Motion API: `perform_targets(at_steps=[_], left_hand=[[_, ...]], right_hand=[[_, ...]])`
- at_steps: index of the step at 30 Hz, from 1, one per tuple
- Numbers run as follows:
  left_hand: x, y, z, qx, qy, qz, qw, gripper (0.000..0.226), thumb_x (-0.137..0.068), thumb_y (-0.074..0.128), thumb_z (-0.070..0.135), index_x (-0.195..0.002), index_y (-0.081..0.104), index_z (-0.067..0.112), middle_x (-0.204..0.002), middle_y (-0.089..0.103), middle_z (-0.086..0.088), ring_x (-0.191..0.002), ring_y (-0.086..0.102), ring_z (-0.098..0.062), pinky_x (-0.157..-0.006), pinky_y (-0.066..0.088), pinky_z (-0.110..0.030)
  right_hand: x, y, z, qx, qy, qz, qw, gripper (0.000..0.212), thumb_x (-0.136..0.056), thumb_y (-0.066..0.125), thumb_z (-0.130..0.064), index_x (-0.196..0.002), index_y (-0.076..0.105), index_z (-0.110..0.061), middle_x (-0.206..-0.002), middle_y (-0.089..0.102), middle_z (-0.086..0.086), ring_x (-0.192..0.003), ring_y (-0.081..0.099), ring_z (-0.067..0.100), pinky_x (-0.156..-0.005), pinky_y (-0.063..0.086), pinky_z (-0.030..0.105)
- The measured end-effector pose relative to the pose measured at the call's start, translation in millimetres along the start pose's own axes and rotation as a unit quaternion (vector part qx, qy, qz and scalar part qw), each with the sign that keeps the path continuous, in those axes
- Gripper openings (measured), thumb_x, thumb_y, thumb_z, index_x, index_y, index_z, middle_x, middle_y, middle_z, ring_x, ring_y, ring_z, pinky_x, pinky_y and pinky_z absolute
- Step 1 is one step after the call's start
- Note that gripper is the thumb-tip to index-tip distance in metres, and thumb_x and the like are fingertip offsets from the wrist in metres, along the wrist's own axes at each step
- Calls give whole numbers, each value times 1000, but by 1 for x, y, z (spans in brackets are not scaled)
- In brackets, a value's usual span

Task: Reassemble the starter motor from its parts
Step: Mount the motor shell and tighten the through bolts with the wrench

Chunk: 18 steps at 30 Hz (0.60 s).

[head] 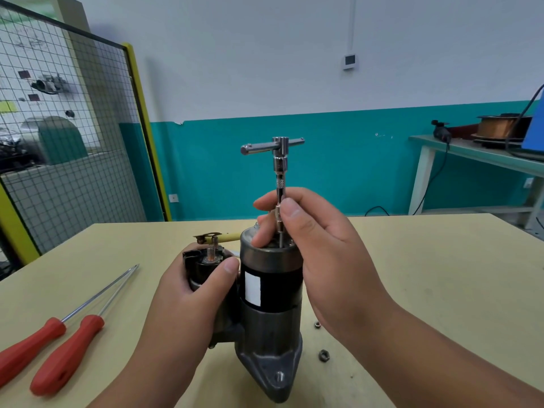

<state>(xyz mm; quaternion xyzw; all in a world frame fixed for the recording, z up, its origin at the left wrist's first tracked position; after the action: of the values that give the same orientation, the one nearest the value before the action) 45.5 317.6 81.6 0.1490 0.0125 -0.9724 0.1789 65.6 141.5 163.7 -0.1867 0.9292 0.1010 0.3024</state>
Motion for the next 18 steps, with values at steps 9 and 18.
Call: perform_targets(at_steps=[9, 18], left_hand=[[-1, -1, -2, -6, -5, -3, 1000, 44, -61, 75, 67, -98, 77, 44, -90, 80, 3, -81, 80, -29, -50, 62, -47], [-3, -2, -3, -13, -1, -1, 1000, 48, -62, 73, 69, -102, 76, 45, -95, 81, 5, -92, 79, -29, -61, 66, -53]], right_hand=[[-1, 1, 0, 14, -7, 6, 1000, 21, -103, 48, -36, -97, 67, -30, -83, 74, -1, -86, 69, 11, -86, 53, 18], [-1, 2, -2, 9, -9, 1, 1000, 18, -103, 50, -35, -99, 67, -32, -82, 73, -1, -87, 70, 9, -86, 51, 14]])
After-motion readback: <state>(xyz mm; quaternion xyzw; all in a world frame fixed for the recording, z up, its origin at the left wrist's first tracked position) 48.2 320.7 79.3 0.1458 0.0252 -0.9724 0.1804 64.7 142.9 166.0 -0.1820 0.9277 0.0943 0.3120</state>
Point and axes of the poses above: each hand's wrist, its own x-axis away from the middle knuckle, its own y-axis out of the palm, z = x × y, the point moved 9 cm from there along -x, towards the middle knuckle
